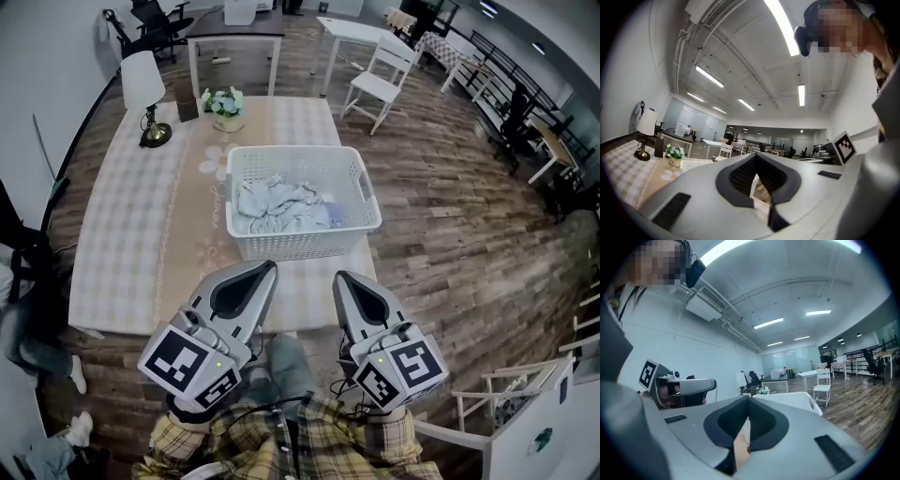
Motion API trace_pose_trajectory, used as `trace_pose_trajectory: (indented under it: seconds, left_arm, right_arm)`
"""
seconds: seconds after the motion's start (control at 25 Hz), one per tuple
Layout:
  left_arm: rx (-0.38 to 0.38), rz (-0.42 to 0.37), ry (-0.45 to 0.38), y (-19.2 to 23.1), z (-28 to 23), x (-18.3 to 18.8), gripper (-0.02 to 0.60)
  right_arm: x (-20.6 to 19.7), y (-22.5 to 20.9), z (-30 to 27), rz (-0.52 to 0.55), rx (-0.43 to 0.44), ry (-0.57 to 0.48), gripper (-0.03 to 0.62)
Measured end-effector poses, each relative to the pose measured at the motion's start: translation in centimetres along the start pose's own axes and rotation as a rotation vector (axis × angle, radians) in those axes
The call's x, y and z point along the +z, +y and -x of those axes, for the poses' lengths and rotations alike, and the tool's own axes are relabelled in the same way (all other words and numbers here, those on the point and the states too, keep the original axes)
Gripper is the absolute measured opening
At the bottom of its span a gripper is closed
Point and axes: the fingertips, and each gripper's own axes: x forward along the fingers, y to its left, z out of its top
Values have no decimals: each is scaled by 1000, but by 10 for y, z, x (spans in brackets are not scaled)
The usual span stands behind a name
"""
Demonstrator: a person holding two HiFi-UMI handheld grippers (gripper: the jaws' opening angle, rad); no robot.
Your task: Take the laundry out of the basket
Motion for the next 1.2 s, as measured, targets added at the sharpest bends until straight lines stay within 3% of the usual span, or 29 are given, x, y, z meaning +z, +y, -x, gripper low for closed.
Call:
trace_pose_trajectory:
  seconds: [0.52, 0.92, 1.2]
  left_arm:
    - [96, -18, 24, 95, -118, 6, 12]
    - [194, 3, 161, 153, -180, -9, 12]
    - [193, -7, 240, 180, -195, -31, 12]
  right_arm:
    - [31, -86, -131, 24, 112, 22, 11]
    - [44, -126, -204, 29, 228, 102, 11]
    - [28, -131, -228, 23, 247, 156, 12]
